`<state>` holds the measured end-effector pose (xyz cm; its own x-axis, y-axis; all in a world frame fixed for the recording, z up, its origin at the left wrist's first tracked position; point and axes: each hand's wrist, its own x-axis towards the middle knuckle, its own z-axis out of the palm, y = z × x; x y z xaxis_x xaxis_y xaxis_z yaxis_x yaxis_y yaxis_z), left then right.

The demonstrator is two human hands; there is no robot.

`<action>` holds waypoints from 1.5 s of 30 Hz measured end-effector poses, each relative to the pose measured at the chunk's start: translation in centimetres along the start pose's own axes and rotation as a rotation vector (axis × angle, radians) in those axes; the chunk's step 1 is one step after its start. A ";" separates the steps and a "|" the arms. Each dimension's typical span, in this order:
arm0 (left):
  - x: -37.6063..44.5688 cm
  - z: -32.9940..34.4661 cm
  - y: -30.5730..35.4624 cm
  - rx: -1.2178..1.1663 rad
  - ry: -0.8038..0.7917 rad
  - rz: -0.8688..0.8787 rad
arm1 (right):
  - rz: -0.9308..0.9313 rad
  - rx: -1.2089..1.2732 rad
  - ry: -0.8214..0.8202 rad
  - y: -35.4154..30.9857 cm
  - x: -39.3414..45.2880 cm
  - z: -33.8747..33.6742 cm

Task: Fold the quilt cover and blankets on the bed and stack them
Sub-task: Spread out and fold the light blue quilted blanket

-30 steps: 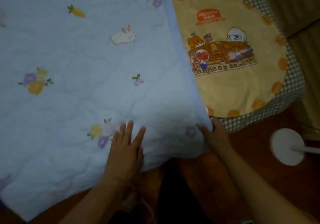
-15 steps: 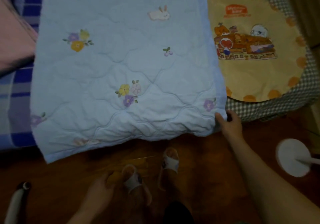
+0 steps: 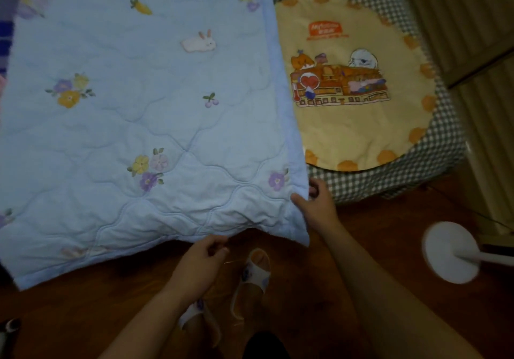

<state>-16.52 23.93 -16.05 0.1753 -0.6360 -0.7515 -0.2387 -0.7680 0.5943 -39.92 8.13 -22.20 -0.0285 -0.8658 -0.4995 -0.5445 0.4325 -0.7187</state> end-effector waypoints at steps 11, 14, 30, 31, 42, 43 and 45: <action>4.4 5.6 10.3 -0.437 0.012 0.084 | -0.789 -0.508 -0.155 -2.7 -5.3 1.6; 6.2 5.6 10.7 -0.374 0.113 0.048 | -0.766 -0.341 -0.300 -2.6 -4.6 1.8; 6.5 0.2 6.4 -0.405 0.268 -0.083 | 0.430 0.281 0.091 3.8 -2.7 -0.5; 6.3 -0.4 6.3 -0.395 0.277 -0.076 | 0.431 0.187 0.088 4.4 -2.5 -1.0; 5.7 -2.5 5.9 -0.332 0.242 0.055 | -0.703 -0.562 0.017 -5.7 7.1 -0.3; 5.6 -2.4 6.0 -0.327 0.237 0.066 | -0.680 -0.512 -0.006 -6.7 8.7 -0.6; 5.4 -2.2 6.5 -0.304 0.223 0.096 | -0.556 -0.429 -0.069 -8.8 11.1 -1.4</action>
<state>-15.02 15.32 -15.66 0.3777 -0.6808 -0.6276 0.0239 -0.6704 0.7416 -36.58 -5.64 -20.71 0.3954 -0.9057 -0.1530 -0.7455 -0.2192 -0.6295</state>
